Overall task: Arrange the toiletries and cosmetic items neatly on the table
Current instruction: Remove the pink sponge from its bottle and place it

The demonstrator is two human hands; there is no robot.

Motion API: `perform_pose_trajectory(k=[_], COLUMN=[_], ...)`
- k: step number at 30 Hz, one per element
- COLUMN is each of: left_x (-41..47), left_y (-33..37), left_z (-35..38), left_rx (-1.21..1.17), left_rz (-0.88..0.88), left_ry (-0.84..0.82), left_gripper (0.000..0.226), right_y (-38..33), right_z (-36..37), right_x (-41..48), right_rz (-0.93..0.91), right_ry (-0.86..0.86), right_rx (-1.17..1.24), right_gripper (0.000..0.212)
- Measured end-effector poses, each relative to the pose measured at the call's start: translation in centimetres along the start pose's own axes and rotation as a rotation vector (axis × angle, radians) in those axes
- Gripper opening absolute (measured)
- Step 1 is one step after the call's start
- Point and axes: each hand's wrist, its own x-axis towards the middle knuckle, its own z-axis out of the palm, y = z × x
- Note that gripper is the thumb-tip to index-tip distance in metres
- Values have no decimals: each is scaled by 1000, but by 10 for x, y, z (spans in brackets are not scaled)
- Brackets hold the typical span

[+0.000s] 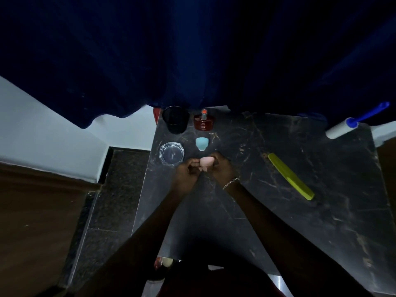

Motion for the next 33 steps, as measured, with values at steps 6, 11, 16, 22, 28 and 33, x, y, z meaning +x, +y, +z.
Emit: perform_pose_trajectory(k=[6,11,16,22,28,33], left_x=[9,11,11,10,0,-34], left_y=[-7,-20,-21,-26,-24,-28], left_z=[-10,-15,-15,-12,-11,-15], left_rx=[-1,-20,-87,-147,-185,52], left_rz=[19,-10,-25,-25,-102,3], left_ry=[-41,-81,-93,-117,-61,-9], left_gripper=[29,30,31,33,47,59], right_y=[4,9,10,17,48,32], right_z=[24,33,39,44,44,14], right_x=[12,11,9,11,17,-24], right_rz=[-51,-25,-26,17,29,-82], right_ry=[43,12,31,9,1,73], right_rx=[-62,-64,-47,-115,-218,-309], right_gripper=[15,19,23,30,57,67])
